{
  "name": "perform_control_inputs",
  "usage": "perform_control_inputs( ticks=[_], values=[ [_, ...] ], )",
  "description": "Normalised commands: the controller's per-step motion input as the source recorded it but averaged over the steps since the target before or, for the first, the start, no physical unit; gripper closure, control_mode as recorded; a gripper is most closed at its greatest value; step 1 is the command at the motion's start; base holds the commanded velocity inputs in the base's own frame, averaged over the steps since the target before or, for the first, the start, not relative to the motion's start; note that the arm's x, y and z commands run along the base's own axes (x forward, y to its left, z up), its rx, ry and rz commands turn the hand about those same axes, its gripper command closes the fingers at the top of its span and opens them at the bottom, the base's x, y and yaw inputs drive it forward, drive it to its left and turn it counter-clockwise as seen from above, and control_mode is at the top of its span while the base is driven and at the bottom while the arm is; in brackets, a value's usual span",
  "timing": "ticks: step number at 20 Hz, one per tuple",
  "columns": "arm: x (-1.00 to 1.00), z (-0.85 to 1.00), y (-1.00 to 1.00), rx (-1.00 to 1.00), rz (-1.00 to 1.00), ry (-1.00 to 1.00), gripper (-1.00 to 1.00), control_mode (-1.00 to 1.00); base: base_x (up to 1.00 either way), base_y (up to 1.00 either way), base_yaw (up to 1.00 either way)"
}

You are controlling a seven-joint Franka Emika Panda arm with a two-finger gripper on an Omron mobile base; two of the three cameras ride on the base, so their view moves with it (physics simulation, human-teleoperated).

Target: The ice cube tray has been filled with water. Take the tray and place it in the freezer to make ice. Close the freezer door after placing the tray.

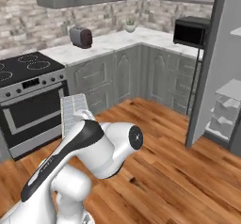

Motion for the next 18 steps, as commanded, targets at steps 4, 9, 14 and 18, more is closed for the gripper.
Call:
perform_control_inputs(
  ticks=[4, 9, 14, 18],
  values=[
    [0.0, 0.0, 0.0, 0.0, 0.0, 0.0, 1.0, 1.0, 0.05, 0.0, -0.45],
    [0.0, 0.0, 0.0, 0.0, 0.0, 0.0, 1.0, 1.0, 0.05, 0.0, -0.44],
    [0.0, 0.0, 0.0, 0.0, 0.0, 0.0, 1.0, 1.0, 0.04, 0.05, -0.41],
    [0.0, 0.0, 0.0, 0.0, 0.0, 0.0, 1.0, 1.0, 0.02, 0.12, -0.38]
  ],
)
